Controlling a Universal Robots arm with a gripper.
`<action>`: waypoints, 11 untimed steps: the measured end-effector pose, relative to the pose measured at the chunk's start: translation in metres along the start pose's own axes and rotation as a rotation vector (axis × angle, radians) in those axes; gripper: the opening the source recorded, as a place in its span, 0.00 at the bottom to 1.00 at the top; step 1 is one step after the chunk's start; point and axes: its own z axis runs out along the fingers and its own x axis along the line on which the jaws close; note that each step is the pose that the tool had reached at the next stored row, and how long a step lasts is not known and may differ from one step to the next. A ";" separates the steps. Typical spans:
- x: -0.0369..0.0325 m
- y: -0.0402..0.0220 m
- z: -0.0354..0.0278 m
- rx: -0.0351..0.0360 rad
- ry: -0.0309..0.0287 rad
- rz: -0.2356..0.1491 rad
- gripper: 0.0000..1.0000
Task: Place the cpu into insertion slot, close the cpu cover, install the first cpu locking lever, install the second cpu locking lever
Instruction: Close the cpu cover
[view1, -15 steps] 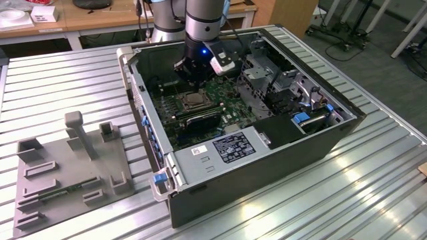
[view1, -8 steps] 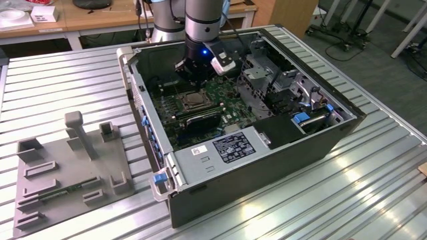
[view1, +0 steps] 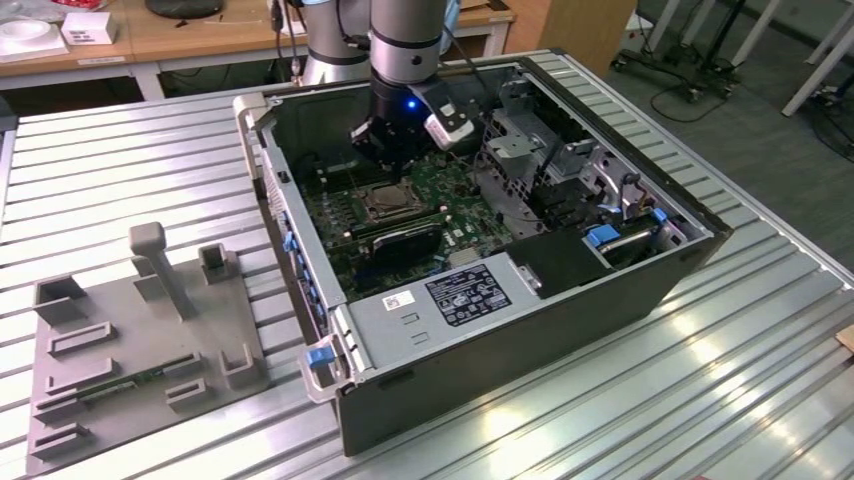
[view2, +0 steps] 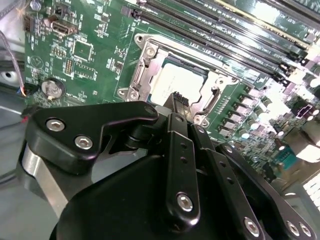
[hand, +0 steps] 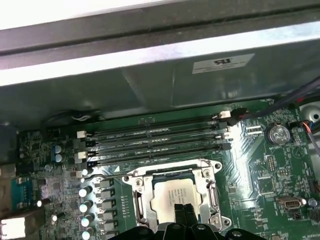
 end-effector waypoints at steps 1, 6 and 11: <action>0.0000 0.0000 0.0000 -0.0002 0.0010 -0.010 0.11; 0.0000 0.0000 0.0000 -0.0004 0.0014 -0.015 0.11; 0.0000 0.0000 0.0003 -0.0009 0.0022 -0.032 0.11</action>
